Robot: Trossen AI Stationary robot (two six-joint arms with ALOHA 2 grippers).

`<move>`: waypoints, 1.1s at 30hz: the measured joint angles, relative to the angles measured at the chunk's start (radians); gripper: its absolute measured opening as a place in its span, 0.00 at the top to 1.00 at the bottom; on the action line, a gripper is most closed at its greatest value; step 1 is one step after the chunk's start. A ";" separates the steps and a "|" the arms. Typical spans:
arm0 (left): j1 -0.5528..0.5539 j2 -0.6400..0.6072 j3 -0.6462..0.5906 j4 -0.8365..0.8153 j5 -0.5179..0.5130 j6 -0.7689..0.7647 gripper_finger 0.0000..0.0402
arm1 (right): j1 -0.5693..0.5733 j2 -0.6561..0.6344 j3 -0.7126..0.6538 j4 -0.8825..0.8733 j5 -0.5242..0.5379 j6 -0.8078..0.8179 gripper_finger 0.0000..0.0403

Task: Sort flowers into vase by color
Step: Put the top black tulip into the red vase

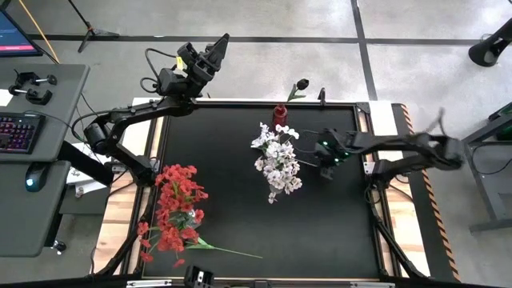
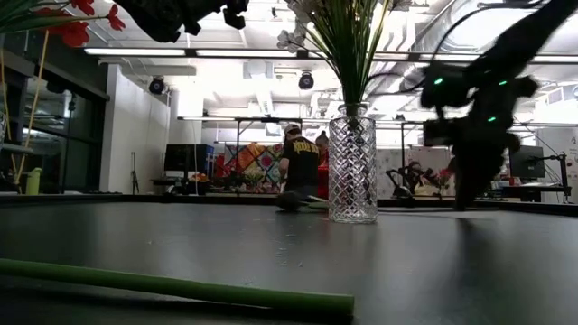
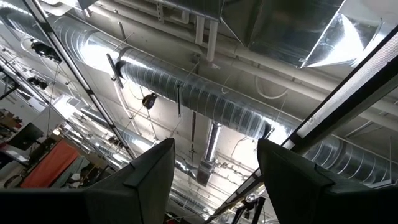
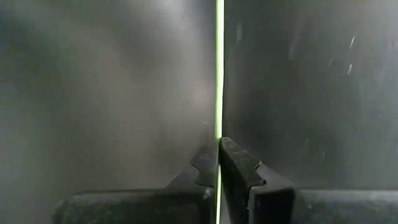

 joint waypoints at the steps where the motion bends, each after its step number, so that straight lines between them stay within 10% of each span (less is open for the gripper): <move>1: 0.000 0.000 0.000 0.000 -0.002 0.000 0.46 | 0.012 -0.048 -0.013 -0.002 -0.002 0.028 1.00; 14: 0.002 0.000 0.000 -0.002 -0.007 0.026 0.46 | 0.068 -0.199 0.026 -0.012 0.071 0.207 0.95; 22: 0.002 0.000 0.000 -0.002 -0.007 0.027 0.46 | 0.073 -0.080 0.026 -0.080 -0.018 0.367 0.70; 33: 0.002 0.000 0.000 -0.001 -0.007 0.026 0.46 | 0.079 -0.034 0.026 0.311 -0.055 0.259 0.44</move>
